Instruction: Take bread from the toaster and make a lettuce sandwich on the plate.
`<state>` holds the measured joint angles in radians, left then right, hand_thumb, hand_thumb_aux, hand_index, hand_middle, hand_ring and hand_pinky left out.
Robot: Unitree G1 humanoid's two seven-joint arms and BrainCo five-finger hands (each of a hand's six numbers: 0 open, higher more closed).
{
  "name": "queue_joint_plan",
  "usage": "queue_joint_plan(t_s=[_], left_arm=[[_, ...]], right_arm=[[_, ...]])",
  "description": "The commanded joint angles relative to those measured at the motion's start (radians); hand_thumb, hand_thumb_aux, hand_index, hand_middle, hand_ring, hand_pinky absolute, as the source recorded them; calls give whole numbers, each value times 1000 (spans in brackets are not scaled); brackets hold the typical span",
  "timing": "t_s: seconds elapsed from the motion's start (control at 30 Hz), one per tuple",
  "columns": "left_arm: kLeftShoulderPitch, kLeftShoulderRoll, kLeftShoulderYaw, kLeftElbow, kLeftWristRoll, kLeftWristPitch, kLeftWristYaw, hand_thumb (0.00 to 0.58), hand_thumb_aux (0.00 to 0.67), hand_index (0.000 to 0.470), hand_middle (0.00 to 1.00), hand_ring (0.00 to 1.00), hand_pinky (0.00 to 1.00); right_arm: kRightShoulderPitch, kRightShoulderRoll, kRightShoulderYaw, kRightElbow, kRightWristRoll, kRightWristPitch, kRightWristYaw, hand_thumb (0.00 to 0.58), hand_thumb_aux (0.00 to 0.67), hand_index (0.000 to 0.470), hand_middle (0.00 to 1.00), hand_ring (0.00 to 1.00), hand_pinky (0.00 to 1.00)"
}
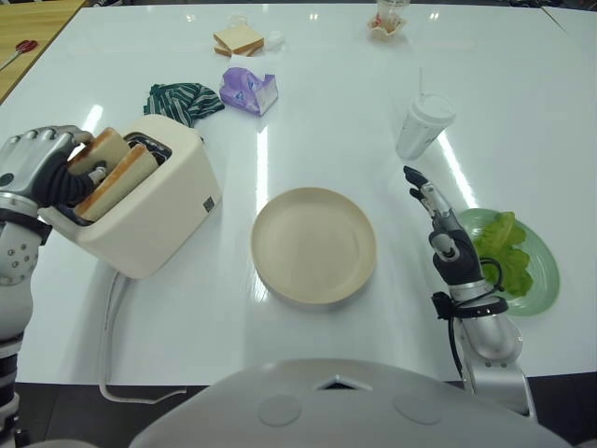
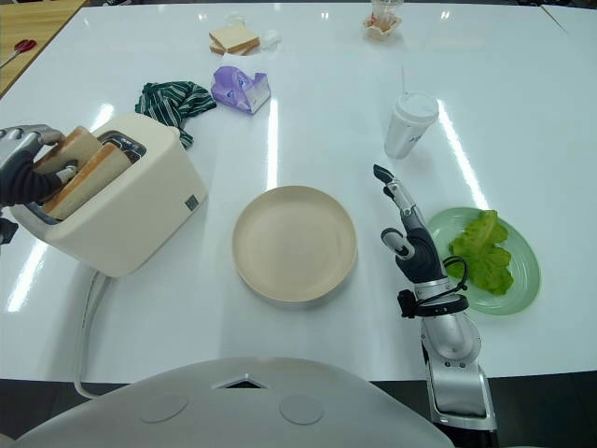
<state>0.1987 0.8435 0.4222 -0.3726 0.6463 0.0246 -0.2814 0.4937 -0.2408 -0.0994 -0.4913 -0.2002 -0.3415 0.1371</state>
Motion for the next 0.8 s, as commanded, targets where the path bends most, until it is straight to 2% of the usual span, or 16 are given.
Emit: queue_joint_plan(t_s=[0.03, 0.17, 0.23, 0.3, 0.4, 0.53, 0.57, 0.63, 0.7, 0.8], left_arm=[[-33, -13, 51, -29, -25, 2, 28, 580, 670, 470, 1000, 1000, 1000], [-56, -19, 103, -64, -44, -11, 59, 580, 670, 470, 1000, 1000, 1000], [-95, -8, 137, -69, -67, -29, 85, 580, 670, 470, 1000, 1000, 1000], [-146, 6, 156, -73, -97, -44, 99, 580, 670, 470, 1000, 1000, 1000], [-245, -17, 143, -133, -243, -14, 55, 580, 670, 470, 1000, 1000, 1000], [-336, -80, 48, -251, -475, 132, -45, 580, 670, 470, 1000, 1000, 1000], [-348, -90, 15, -276, -503, 162, -60, 580, 670, 470, 1000, 1000, 1000], [-358, -114, -36, -336, -551, 233, -83, 580, 670, 470, 1000, 1000, 1000], [-365, -141, -119, -402, -575, 301, -95, 580, 670, 470, 1000, 1000, 1000], [-407, -186, -290, -455, -567, 372, -100, 580, 670, 470, 1000, 1000, 1000]], right_arm=[[-14, -90, -148, -4, -105, -52, -36, 0, 0, 0, 0, 0, 0], [-5, -238, -348, 153, -223, -140, -102, 0, 0, 0, 0, 0, 0], [24, -331, -416, 280, -389, -205, -210, 0, 0, 0, 0, 0, 0], [59, -411, -454, 412, -522, -250, -332, 0, 0, 0, 0, 0, 0], [98, -500, -449, 603, -666, -280, -529, 0, 0, 0, 0, 0, 0], [56, -587, -342, 818, -768, -267, -688, 152, 95, 66, 0, 0, 0], [39, -601, -312, 867, -781, -263, -718, 244, 160, 112, 0, 0, 0], [-10, -631, -245, 956, -799, -258, -762, 334, 234, 164, 0, 0, 0], [-64, -656, -180, 1036, -796, -260, -787, 436, 336, 236, 0, 0, 0], [-110, -678, -114, 1097, -774, -260, -813, 464, 370, 260, 0, 0, 0]])
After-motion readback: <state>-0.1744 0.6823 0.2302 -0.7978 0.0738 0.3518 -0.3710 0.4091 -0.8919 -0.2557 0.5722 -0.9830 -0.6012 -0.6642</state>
